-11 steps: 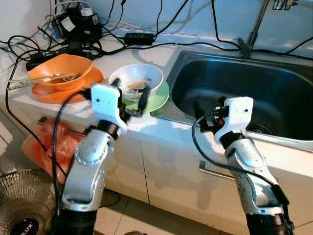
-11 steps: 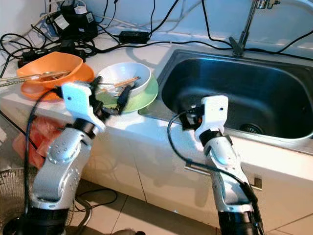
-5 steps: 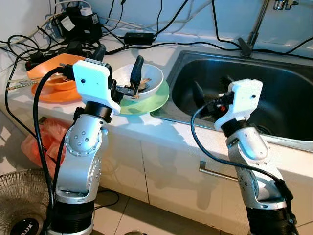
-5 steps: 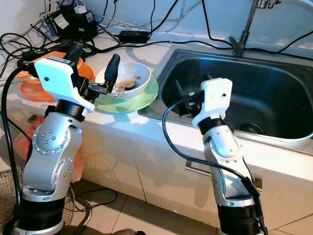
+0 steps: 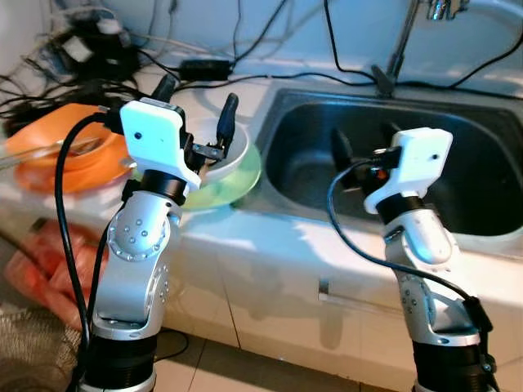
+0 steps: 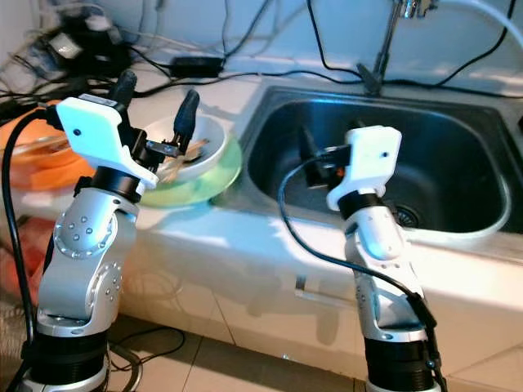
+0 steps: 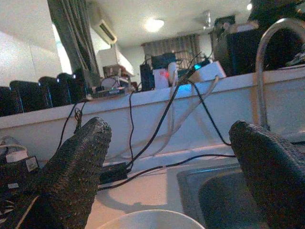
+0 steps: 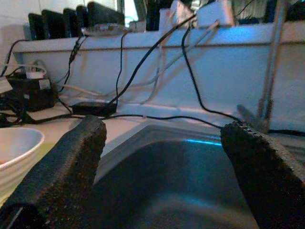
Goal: Kitchen organization
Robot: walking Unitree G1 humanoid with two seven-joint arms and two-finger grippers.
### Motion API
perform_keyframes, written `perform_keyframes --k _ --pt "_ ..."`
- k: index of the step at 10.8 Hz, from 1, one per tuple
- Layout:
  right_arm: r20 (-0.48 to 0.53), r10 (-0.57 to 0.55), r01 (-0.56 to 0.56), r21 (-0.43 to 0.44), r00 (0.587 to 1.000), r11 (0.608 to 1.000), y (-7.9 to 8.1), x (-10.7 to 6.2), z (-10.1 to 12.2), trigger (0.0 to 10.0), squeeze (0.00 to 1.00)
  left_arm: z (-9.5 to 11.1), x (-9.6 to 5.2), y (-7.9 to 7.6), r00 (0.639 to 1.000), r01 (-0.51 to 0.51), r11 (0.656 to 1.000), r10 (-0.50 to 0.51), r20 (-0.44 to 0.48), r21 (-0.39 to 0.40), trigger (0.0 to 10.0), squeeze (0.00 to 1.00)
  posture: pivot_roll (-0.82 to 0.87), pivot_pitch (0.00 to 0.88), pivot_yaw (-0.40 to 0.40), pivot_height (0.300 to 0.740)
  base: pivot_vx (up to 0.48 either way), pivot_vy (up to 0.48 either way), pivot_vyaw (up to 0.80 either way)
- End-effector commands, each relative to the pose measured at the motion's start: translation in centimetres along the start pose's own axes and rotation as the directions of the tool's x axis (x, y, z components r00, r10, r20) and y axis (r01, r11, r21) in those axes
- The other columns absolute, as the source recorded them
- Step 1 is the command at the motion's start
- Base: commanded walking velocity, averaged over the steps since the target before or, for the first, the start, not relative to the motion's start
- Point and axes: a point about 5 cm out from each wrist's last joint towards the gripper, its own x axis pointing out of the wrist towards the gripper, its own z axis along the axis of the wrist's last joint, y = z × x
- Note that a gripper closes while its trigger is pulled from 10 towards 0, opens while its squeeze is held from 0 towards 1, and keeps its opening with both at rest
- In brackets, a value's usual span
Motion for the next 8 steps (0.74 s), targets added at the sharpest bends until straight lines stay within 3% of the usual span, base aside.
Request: perform_keyframes --k 1,8 --pt "0.000 0.023 -0.023 0.019 1.000 1.000 0.52 -0.03 0.17 10.0 0.00 0.02 0.12 0.24 1.000 -0.014 1.000 0.014 -0.005 0.009 10.0 0.00 0.05 0.048 0.065 0.740 0.330 0.000 0.00" --pt "-0.016 0.050 -0.050 0.022 0.999 0.999 0.78 -0.15 -0.36 10.0 0.00 0.12 0.00 0.28 1.000 -0.006 0.999 0.005 0.007 0.046 10.0 0.00 0.06 0.040 0.069 0.740 0.000 0.000 0.00"
